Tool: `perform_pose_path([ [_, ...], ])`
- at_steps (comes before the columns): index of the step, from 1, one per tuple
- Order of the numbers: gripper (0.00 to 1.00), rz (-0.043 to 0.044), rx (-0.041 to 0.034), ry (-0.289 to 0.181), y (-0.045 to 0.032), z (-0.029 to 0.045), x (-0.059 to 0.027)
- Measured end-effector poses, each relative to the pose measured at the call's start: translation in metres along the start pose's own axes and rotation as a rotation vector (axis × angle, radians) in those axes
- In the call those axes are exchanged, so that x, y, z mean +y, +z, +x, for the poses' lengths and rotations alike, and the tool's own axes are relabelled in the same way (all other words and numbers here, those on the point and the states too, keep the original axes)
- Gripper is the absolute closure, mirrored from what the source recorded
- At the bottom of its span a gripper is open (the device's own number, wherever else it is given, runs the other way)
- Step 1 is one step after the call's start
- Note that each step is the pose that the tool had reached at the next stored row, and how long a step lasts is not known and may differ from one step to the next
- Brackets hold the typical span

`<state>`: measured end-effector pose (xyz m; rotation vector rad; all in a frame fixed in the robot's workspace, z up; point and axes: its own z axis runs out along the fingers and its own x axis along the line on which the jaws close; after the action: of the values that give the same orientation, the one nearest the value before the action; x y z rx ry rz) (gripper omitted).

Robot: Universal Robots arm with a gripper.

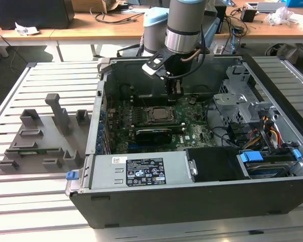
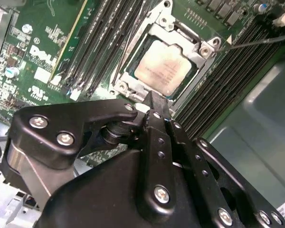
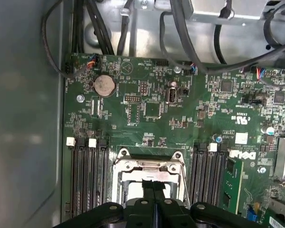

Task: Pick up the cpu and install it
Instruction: 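Close the cpu cover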

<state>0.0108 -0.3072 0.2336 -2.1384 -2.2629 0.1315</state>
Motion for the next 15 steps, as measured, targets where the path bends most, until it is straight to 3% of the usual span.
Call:
perform_pose_path([
  [4, 0.89, 0.0001, 0.0000, 0.000, 0.0079, 0.0016, -0.0250],
  [12, 0.89, 0.0000, 0.0001, 0.000, 0.0280, 0.0025, -0.0411],
  [15, 0.89, 0.0000, 0.0000, 0.000, 0.0316, 0.0024, -0.0437],
])
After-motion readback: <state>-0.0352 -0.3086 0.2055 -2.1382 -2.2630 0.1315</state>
